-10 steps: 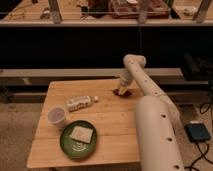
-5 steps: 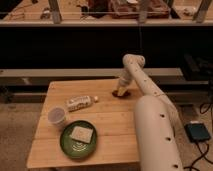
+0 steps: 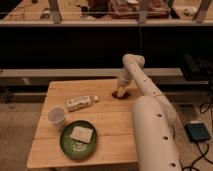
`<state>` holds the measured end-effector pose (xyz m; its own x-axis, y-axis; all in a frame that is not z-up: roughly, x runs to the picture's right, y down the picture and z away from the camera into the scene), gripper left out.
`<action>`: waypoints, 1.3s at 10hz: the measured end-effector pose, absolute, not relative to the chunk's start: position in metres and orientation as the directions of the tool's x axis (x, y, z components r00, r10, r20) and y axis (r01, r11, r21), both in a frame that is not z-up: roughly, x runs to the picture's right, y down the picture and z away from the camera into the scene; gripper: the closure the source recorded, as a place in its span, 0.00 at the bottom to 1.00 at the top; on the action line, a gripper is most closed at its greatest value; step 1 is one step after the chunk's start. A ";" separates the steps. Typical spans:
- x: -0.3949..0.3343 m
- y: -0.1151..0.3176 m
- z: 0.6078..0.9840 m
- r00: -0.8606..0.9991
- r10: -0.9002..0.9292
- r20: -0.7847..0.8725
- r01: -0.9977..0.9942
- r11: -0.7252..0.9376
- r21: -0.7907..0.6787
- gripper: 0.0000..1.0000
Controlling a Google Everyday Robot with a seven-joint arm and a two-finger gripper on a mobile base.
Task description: Place the pepper in the ceramic cup
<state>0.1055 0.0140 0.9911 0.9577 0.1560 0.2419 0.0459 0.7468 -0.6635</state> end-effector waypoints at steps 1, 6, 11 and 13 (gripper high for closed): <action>0.105 0.015 0.992 0.957 0.158 0.244 0.047 0.744 -0.666 0.63; 0.107 0.019 0.993 0.956 0.158 0.245 0.051 0.735 -0.676 0.36; 0.102 0.021 0.997 0.952 0.158 0.261 0.064 0.732 -0.678 0.36; 0.101 0.022 0.996 0.951 0.155 0.267 0.072 0.730 -0.679 0.42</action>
<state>0.1014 0.0221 0.9964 0.9513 0.1545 0.2668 0.0718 0.7304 -0.6792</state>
